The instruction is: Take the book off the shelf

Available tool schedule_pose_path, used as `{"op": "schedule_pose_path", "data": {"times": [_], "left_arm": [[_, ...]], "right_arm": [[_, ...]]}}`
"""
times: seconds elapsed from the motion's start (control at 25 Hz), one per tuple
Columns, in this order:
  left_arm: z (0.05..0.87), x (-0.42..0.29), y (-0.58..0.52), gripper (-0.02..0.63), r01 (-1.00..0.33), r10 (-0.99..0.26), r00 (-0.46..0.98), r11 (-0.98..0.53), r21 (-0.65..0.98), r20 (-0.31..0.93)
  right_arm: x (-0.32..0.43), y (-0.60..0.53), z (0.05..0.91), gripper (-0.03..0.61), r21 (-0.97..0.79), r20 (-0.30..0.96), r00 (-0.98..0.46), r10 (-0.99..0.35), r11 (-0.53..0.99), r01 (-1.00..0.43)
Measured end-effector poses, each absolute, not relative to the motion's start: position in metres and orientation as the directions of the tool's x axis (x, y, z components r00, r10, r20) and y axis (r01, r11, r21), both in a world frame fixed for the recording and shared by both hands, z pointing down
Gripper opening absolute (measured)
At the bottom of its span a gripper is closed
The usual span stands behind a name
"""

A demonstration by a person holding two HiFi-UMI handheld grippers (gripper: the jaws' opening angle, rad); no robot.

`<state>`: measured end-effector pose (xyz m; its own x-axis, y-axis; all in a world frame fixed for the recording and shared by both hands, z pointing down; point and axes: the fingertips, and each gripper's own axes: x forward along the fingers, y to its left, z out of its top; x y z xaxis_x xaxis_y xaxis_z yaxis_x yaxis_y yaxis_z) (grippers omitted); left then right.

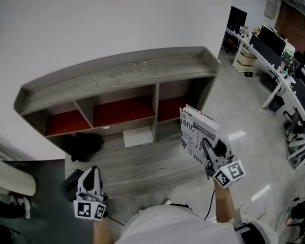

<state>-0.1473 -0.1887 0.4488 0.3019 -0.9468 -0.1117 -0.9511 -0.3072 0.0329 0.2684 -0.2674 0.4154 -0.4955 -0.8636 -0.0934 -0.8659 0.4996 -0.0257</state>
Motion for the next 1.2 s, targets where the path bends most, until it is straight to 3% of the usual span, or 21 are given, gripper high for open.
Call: {"op": "schedule_pose_path", "data": {"times": [0.2, 0.72, 1.2], "left_arm": [[0.450, -0.166, -0.178, 0.015, -0.970, -0.964, 0.242, -0.245, 0.010, -0.111], [0.453, -0.196, -0.150, 0.015, -0.984, -0.976, 0.175, -0.178, 0.017, -0.130], [0.470, -0.214, -0.116, 0.015, -0.988, -0.983, 0.135, -0.143, 0.061, -0.121]], "right_arm": [[0.276, -0.266, 0.437, 0.173, -0.095, -0.058, -0.455, -0.889, 0.458, -0.884], [0.241, -0.270, 0.410, 0.173, -0.241, -0.151, -0.490, -0.858, 0.513, -0.824], [0.199, -0.264, 0.413, 0.173, -0.239, -0.134, -0.531, -0.837, 0.547, -0.802]]}}
